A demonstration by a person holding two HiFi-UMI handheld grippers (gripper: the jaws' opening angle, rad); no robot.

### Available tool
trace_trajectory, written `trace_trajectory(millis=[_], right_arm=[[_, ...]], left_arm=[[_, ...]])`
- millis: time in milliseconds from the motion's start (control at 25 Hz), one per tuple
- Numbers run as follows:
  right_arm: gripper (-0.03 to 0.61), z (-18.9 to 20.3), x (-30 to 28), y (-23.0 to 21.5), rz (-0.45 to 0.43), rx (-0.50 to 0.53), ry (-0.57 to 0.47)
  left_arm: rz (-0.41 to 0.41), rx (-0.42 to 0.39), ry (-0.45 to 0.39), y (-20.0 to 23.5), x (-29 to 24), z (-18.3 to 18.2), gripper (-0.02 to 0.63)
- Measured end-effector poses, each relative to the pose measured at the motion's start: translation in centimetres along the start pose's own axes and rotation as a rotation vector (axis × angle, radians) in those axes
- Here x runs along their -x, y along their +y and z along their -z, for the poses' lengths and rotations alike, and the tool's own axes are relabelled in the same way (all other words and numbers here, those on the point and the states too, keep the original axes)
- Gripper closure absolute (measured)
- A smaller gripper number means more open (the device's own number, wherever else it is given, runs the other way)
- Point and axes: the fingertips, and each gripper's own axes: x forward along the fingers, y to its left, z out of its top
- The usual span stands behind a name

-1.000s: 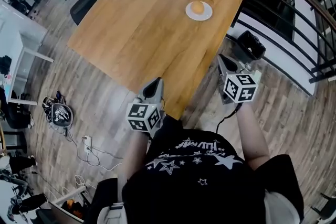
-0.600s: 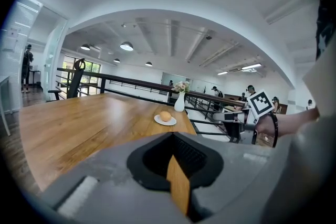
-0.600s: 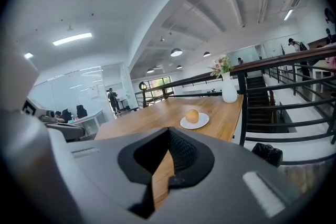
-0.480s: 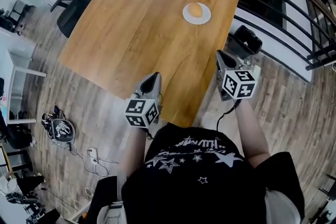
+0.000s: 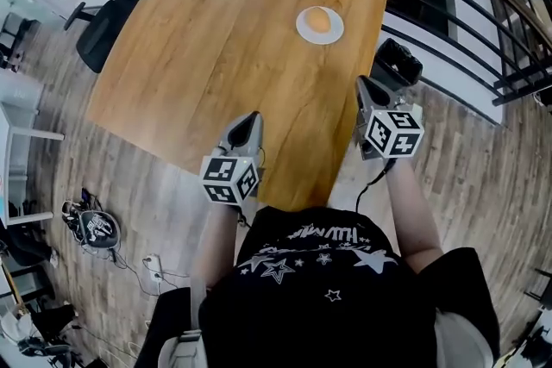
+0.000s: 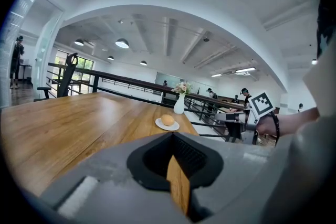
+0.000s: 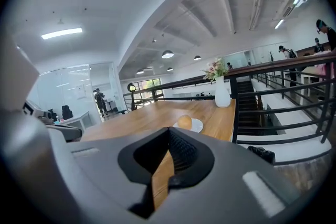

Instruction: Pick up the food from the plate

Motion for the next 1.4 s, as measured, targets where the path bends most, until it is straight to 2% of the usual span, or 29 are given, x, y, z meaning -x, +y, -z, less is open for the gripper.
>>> trace_trajectory(millis=[560,680,1080,1400], right_arm=[[0.573,-0.8,-5.5,-1.3,0.097,0.018,0.028],[0.474,-0.6,-7.0,-1.3,0.102,0.039,0.044],[0.298,1.4,-11.5,-2.3,0.084,0.04,0.121],[0.273,1.6,-15.7,-4.0,0.103,0.044,0.148]], left_arm=[[0.052,0.007,0.023,4.5,-3.6,-1.1,0.612],[0.052,0.016,0.027,5.8,-4.4,-1.0,0.612],[0.056,0.01,0.058,8.4,-7.9,-0.8,0.612],[0.059,0.022,0.076,9.6,-10.3,-0.4,0.612]])
